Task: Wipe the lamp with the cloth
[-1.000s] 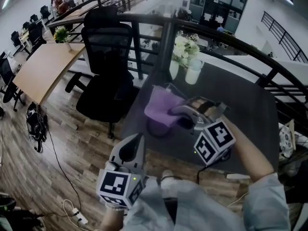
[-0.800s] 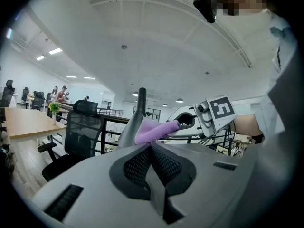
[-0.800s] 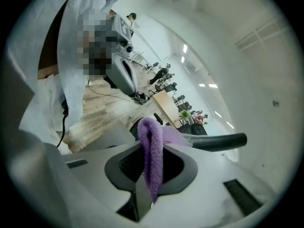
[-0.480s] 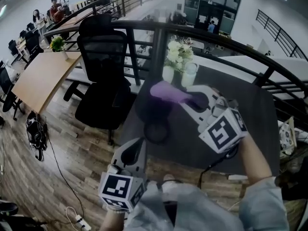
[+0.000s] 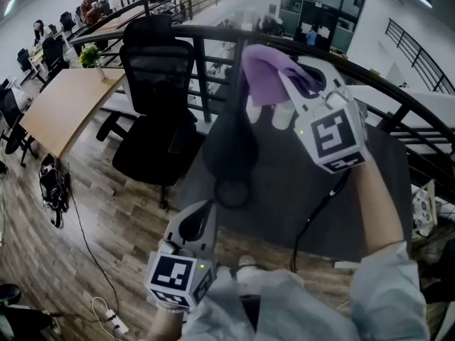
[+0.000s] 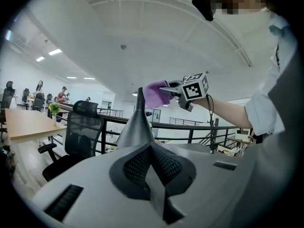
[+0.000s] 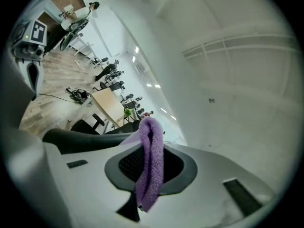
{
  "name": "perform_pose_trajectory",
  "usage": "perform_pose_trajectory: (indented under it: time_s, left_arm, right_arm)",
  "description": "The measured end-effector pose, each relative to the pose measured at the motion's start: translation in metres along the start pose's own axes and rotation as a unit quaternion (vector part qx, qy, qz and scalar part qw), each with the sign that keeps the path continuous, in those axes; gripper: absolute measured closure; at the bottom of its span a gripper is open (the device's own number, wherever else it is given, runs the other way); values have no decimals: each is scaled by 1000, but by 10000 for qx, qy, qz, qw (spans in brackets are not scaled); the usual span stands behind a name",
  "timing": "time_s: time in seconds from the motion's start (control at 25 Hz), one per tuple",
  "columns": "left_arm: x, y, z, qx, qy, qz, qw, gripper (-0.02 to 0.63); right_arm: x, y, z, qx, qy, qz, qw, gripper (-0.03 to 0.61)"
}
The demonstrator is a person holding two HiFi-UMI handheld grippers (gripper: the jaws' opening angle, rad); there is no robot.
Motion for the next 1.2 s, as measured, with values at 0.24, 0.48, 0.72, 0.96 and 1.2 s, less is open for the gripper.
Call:
perform_pose_trajectory:
  time_s: [0.24, 0.48, 0.72, 0.96, 1.2]
  left_arm:
    - [-2, 5, 4, 32, -94, -58, 9999, 614]
    - [0, 9, 2, 46, -89, -153, 9998, 614]
    - [2, 11, 3, 41, -56, -203, 9998, 614]
    - [1, 13, 3, 29, -139, -188, 9997, 614]
    - [-1, 17, 6, -16, -228, -122, 9997, 614]
  right_arm:
    - [-22, -37, -11, 259, 45, 844, 9961, 528]
    - [-44, -20, -16, 346, 176, 608, 9974, 528]
    - [-49, 26, -18, 558, 266, 152, 9980, 528]
    - [-44, 56, -19, 416, 192, -137, 9989, 528]
    - [-37, 90, -23, 431, 66, -514, 9977, 528]
Point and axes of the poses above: the fingertips, and each gripper's own axes: x backward along the fingers, y to its left, z out of its underside, the point moved 2 cm from there along x, backward along the fingers
